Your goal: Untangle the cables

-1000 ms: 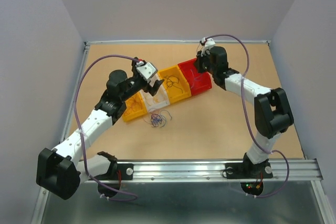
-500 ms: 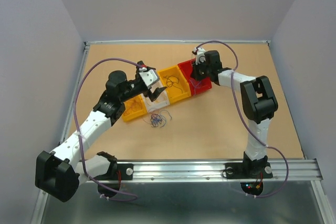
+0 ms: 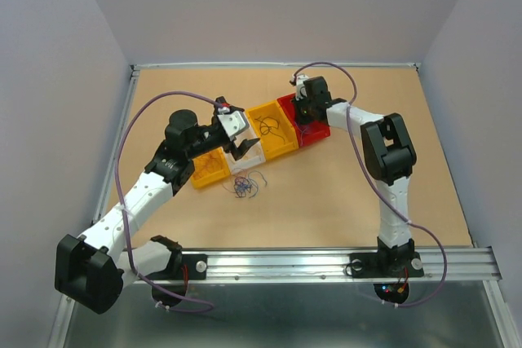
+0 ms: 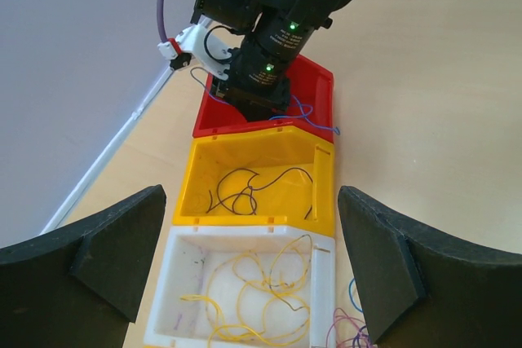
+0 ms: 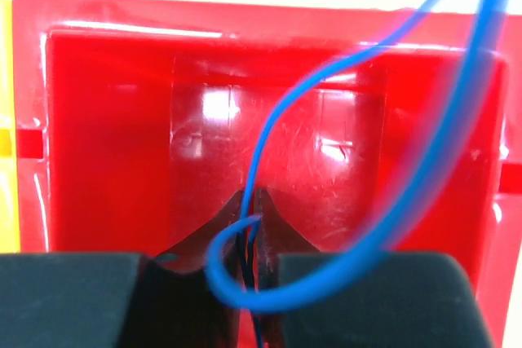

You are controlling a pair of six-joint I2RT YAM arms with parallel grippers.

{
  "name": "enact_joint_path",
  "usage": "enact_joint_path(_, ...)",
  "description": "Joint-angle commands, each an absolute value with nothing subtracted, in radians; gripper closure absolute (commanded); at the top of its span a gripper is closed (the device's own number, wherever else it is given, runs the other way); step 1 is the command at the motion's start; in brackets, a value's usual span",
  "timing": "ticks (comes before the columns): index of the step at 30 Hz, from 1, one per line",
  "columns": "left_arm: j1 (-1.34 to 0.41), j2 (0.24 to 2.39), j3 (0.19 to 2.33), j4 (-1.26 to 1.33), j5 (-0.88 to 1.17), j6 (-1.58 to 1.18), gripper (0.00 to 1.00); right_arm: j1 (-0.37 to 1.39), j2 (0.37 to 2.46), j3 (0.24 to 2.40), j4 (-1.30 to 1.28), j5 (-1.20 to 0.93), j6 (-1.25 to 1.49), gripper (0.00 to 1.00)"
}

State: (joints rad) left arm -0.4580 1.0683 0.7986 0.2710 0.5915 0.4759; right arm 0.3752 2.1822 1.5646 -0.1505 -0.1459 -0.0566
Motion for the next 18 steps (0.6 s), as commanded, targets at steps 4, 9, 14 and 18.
enact_joint_path(4, -0.457, 1.060, 0.822, 0.273, 0.643, 0.508, 0.01, 0.400, 2.091, 1.551, -0.253, -0.029, -0.022, 0.61)
enact_joint_path(9, -0.459, 1.069, 0.830, 0.261, 0.650, 0.508, 0.01, 0.402, 2.014, 1.571, -0.252, -0.009, 0.038, 0.54)
enact_joint_path(14, -0.459, 1.075, 0.838, 0.252, 0.653, 0.509, 0.01, 0.405, 1.961, 1.562, -0.253, 0.020, 0.072, 0.46)
enact_joint_path(18, -0.459, 1.078, 0.839, 0.235, 0.673, 0.526, 0.01, 0.410, 1.887, 1.502, -0.252, 0.037, 0.077, 0.32)
